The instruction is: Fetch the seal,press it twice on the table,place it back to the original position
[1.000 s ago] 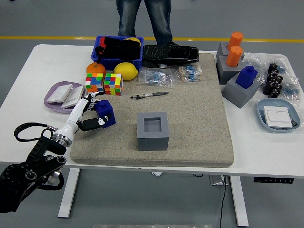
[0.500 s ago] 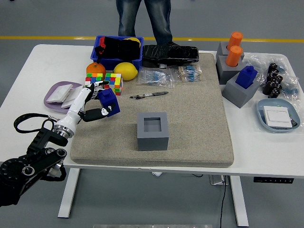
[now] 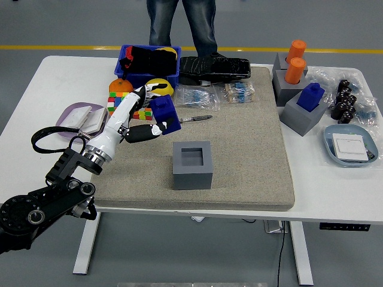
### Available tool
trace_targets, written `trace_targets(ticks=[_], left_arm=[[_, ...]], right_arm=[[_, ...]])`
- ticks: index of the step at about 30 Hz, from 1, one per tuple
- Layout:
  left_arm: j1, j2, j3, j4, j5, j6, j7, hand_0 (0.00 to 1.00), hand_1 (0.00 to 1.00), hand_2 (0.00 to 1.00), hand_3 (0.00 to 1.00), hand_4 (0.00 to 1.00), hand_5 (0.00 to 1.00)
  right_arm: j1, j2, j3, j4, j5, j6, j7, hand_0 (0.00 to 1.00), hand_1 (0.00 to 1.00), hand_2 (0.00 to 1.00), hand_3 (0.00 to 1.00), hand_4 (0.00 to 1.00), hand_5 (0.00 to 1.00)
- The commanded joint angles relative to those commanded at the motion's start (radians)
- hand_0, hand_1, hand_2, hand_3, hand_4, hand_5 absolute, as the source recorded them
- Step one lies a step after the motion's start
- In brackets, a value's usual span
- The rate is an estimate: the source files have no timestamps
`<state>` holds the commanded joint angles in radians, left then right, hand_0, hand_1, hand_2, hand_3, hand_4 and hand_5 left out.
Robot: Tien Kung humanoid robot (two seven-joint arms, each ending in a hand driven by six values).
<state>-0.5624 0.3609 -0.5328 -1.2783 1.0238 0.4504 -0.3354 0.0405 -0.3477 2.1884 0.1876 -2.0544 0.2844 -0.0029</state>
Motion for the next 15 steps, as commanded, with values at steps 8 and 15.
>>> trace_targets(ticks=[8,15], left_arm=[[-0.021,0.001,0.048,-0.049,0.021,-0.055,0.064,0.567,0.473,0.469,0.836,0.577,0.002],[-0.034,-0.003,0.082,-0.054,0.021,-0.059,0.07,0.568,0.473,0.469,0.836,0.576,0.002]], right_arm=[[0.0,-0.001,-0.002,-0.001,-0.002,0.0,0.0,0.783,0.682,0.658,0.614,0.786,0.443],[0.001,-0.003,-0.007,-0.001,0.0,0.0,0.0,0.783,0.682,0.657,0.614,0.786,0.441]])
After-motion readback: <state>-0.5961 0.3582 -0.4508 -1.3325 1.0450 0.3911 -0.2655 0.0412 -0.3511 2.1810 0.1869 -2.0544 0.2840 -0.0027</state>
